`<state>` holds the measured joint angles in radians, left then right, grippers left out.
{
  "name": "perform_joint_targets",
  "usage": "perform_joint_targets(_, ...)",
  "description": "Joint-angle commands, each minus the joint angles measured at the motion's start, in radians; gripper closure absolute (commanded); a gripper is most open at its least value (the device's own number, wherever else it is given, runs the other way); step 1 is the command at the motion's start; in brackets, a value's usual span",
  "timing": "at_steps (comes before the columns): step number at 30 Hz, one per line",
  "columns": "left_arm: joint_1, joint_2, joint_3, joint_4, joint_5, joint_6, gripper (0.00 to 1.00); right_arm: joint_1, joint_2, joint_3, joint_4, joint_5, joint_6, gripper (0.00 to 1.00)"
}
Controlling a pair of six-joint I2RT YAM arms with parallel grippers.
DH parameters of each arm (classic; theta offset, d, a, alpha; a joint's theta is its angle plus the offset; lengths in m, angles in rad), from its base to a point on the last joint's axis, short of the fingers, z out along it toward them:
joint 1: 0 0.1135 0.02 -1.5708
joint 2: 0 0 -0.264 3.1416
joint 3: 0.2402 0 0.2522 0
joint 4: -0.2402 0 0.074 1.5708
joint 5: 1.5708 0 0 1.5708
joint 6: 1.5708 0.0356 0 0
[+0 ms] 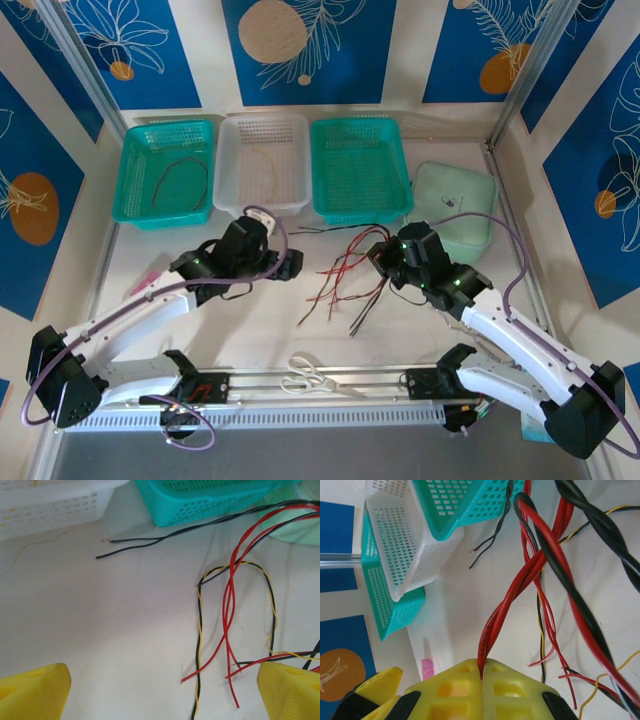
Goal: Untangle the cables
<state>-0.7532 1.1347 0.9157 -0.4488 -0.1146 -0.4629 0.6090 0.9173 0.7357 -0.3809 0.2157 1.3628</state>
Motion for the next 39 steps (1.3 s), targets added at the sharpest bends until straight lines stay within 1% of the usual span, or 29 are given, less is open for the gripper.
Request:
perform_joint_targets(1, 0.014, 0.011, 0.026, 0.008, 0.071, 0.015, 0.05, -0.041, 0.071, -0.064, 0.028, -0.083, 0.018, 1.00)
perform_joint_targets(3, 0.014, 0.037, 0.031, 0.028, 0.126, 0.015, 0.05, -0.064, 0.126, -0.106, 0.071, -0.125, 0.001, 1.00)
perform_joint_targets(5, 0.012, 0.075, 0.041, 0.055, 0.238, 0.021, 0.06, -0.069, 0.152, -0.134, 0.127, -0.157, -0.004, 1.00)
perform_joint_targets(8, -0.015, 0.136, 0.049, 0.106, 0.353, 0.021, 0.09, -0.063, 0.154, -0.123, 0.134, -0.158, -0.037, 1.00)
perform_joint_targets(11, -0.065, 0.210, 0.084, 0.117, 0.376, 0.072, 0.11, -0.061, 0.143, -0.100, 0.101, -0.157, -0.074, 1.00)
perform_joint_targets(14, -0.108, 0.283, 0.118, 0.145, 0.377, 0.127, 0.11, -0.067, 0.121, -0.103, 0.104, -0.183, -0.075, 1.00)
perform_joint_targets(16, -0.118, 0.323, 0.127, 0.200, 0.416, 0.133, 0.13, -0.070, 0.103, -0.105, 0.106, -0.199, -0.070, 1.00)
perform_joint_targets(18, -0.126, 0.367, 0.138, 0.255, 0.470, 0.130, 0.17, -0.072, 0.084, -0.103, 0.103, -0.208, -0.069, 1.00)
perform_joint_targets(24, -0.148, 0.462, 0.186, 0.305, 0.553, 0.119, 0.28, -0.102, 0.047, -0.104, 0.096, -0.235, -0.064, 1.00)
perform_joint_targets(26, -0.153, 0.478, 0.189, 0.322, 0.557, 0.110, 0.36, -0.107, 0.045, -0.100, 0.090, -0.246, -0.068, 1.00)
perform_joint_targets(28, -0.157, 0.495, 0.186, 0.352, 0.576, 0.103, 0.48, -0.110, 0.043, -0.097, 0.088, -0.254, -0.068, 1.00)
perform_joint_targets(29, -0.159, 0.507, 0.184, 0.367, 0.582, 0.099, 0.57, -0.113, 0.041, -0.096, 0.088, -0.259, -0.068, 1.00)
perform_joint_targets(30, -0.161, 0.518, 0.185, 0.375, 0.580, 0.096, 0.62, -0.117, 0.037, -0.094, 0.089, -0.266, -0.069, 1.00)
perform_joint_targets(32, -0.163, 0.535, 0.192, 0.380, 0.592, 0.096, 0.70, -0.123, 0.033, -0.089, 0.087, -0.271, -0.071, 1.00)
perform_joint_targets(33, -0.164, 0.540, 0.193, 0.387, 0.596, 0.093, 0.71, -0.126, 0.031, -0.087, 0.085, -0.274, -0.073, 1.00)
perform_joint_targets(34, -0.164, 0.544, 0.192, 0.395, 0.599, 0.087, 0.76, -0.129, 0.028, -0.085, 0.085, -0.275, -0.076, 1.00)
perform_joint_targets(36, -0.164, 0.544, 0.190, 0.409, 0.594, 0.082, 0.92, -0.135, 0.025, -0.081, 0.081, -0.280, -0.083, 1.00)
perform_joint_targets(37, -0.165, 0.540, 0.191, 0.403, 0.585, 0.084, 0.98, -0.138, 0.022, -0.077, 0.074, -0.279, -0.089, 0.96)
perform_joint_targets(38, -0.163, 0.532, 0.191, 0.398, 0.578, 0.093, 1.00, -0.143, 0.019, -0.071, 0.054, -0.272, -0.098, 0.82)
perform_joint_targets(39, -0.163, 0.521, 0.192, 0.388, 0.555, 0.098, 1.00, -0.151, 0.011, -0.064, 0.022, -0.254, -0.109, 0.68)
